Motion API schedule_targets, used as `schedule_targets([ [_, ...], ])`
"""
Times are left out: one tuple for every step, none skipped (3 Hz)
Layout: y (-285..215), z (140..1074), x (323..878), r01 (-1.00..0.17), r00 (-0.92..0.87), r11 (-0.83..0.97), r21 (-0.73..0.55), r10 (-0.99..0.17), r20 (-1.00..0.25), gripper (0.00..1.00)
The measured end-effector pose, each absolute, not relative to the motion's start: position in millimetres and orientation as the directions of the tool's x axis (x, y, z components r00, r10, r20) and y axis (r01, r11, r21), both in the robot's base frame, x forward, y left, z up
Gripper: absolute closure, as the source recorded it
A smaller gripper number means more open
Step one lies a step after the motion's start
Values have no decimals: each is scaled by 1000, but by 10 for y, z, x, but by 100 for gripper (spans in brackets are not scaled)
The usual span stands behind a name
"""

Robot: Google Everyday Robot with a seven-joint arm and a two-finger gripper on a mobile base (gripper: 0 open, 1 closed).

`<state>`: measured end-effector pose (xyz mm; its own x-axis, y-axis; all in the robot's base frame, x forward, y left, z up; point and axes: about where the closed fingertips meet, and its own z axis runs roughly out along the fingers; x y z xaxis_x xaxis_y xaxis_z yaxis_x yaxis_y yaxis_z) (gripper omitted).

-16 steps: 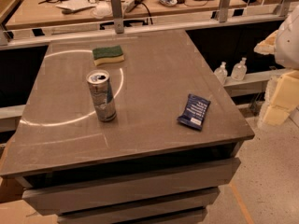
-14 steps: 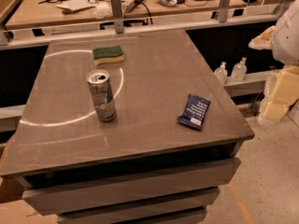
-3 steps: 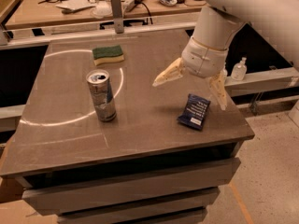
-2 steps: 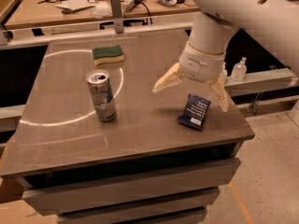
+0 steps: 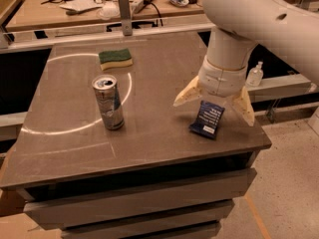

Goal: Pick rxbar blueberry

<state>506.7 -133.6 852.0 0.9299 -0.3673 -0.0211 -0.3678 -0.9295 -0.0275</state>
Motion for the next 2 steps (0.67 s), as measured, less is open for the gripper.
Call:
schedule_targets([
  [-1544, 8522, 5168, -438, 898, -899, -25, -439, 25, 0],
  [-1592, 8518, 5308, -447, 894, -893, -53, -448, 14, 0],
])
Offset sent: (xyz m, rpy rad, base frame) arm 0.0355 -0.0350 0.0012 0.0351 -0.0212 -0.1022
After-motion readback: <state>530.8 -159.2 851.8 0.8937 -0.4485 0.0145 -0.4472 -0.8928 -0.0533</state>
